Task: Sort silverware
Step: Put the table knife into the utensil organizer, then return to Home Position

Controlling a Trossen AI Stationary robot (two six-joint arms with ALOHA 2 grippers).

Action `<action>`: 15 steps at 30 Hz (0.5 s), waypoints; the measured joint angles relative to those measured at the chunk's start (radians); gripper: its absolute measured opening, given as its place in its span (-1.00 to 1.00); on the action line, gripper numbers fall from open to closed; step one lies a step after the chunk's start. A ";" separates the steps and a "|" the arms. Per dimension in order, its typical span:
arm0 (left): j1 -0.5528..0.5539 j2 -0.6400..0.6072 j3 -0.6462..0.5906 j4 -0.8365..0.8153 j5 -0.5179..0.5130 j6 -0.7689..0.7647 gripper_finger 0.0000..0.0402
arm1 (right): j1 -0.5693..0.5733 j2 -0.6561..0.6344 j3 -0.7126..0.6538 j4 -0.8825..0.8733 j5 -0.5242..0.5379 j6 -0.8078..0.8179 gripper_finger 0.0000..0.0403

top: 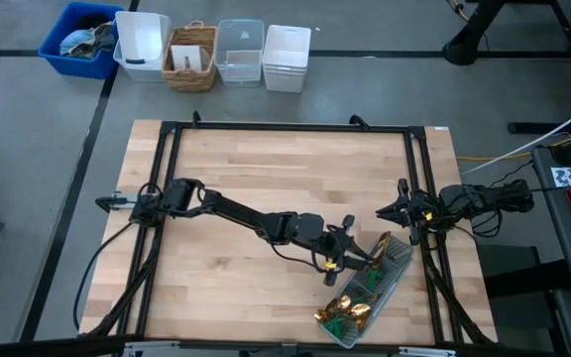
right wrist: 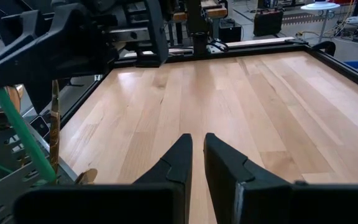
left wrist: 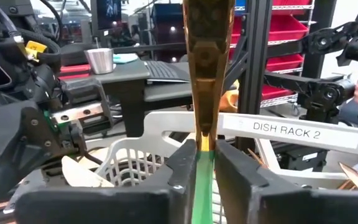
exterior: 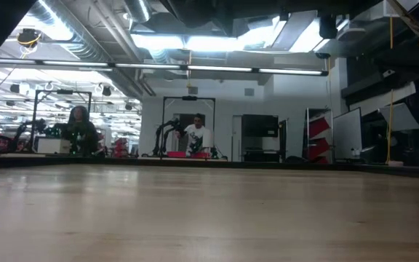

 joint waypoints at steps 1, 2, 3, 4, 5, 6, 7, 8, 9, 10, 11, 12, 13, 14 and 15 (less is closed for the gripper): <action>0.000 0.000 0.000 0.001 0.000 0.001 -0.73 | 0.000 0.000 0.000 0.000 0.000 0.000 -0.78; 0.000 0.000 0.000 0.002 -0.001 0.005 -0.67 | 0.000 0.000 0.000 0.000 0.000 0.000 -0.78; 0.000 0.000 0.000 0.004 -0.001 0.007 -0.61 | 0.000 0.000 0.000 0.000 0.000 0.000 -0.78; 0.000 0.000 0.000 0.004 -0.001 0.011 -0.55 | 0.000 0.000 0.000 0.000 0.000 0.000 -0.78; 0.000 0.000 0.000 0.004 -0.002 0.017 -0.50 | 0.000 0.000 0.000 0.000 0.000 0.000 -0.78; 0.000 0.000 0.000 0.004 -0.001 0.022 -0.45 | 0.000 0.000 0.000 0.000 0.000 0.000 -0.78; 0.000 0.000 0.000 0.006 -0.001 0.020 -0.40 | 0.000 0.000 0.000 0.000 0.000 0.000 -0.78; 0.000 0.000 0.000 0.009 -0.001 0.011 -0.37 | 0.000 0.000 0.000 0.000 0.000 0.000 -0.78; 0.001 -0.002 0.000 0.010 -0.001 0.004 -0.34 | 0.000 0.000 0.000 0.000 0.000 0.000 -0.78; 0.002 -0.005 0.000 0.008 -0.001 -0.007 -0.32 | 0.000 0.000 0.000 0.000 0.000 0.000 -0.78; 0.003 -0.011 0.000 0.007 -0.001 -0.025 -0.31 | 0.000 0.000 0.000 0.000 0.000 0.000 -0.78; 0.005 -0.019 0.000 0.003 -0.001 -0.049 -0.30 | 0.000 0.000 0.000 0.000 0.000 0.000 -0.78; 0.006 -0.029 0.000 -0.003 0.000 -0.070 -0.30 | 0.000 0.000 0.000 0.000 0.000 0.000 -0.78; 0.008 -0.044 0.000 -0.020 0.002 -0.088 -0.30 | 0.000 0.000 0.000 0.000 0.000 0.000 -0.78; 0.012 -0.061 0.000 -0.049 0.004 -0.104 -0.30 | 0.000 0.000 0.000 0.000 0.000 0.000 -0.78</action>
